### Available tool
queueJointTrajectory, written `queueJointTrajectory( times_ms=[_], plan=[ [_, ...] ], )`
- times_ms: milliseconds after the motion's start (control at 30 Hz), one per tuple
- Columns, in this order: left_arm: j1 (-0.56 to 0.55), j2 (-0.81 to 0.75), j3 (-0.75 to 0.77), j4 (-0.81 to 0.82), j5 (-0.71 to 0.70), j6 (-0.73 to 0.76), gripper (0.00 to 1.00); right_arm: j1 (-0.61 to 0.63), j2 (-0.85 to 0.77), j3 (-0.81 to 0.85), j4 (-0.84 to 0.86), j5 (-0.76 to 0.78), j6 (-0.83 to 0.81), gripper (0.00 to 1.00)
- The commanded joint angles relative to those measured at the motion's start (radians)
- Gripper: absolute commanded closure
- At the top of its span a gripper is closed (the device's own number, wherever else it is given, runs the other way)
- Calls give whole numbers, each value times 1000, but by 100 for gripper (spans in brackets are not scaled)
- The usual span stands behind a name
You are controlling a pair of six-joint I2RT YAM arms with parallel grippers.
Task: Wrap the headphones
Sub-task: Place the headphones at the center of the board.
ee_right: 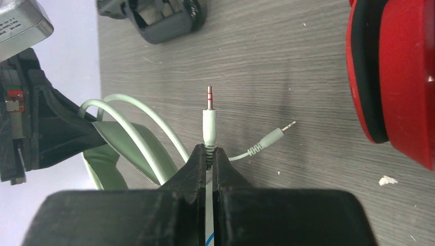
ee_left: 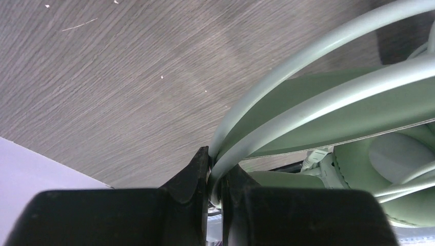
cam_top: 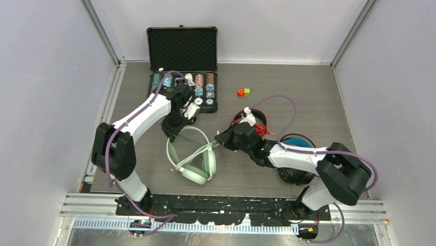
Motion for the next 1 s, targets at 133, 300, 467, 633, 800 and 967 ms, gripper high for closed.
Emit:
queueJointTrajectory(
  times_ms=[133,300,467,633,800,967],
  plan=[
    [9,55,-68,13,-183,31,98,27,146,97,0,130,-29,100],
    [0,83,-104,63,-217,19,88,62,215,113,10,133,-15,100],
    [-33,95,-95,57,-245,-7,76,78,219,107,-7,171,-8,96],
    [-46,88,-64,22,-234,-31,65,78,215,107,-8,185,-1,96],
    [-46,68,-6,-17,-185,-56,50,79,233,121,-8,172,3,95],
    [-46,36,49,-45,-144,-86,46,79,243,124,-7,172,8,95]
  ],
)
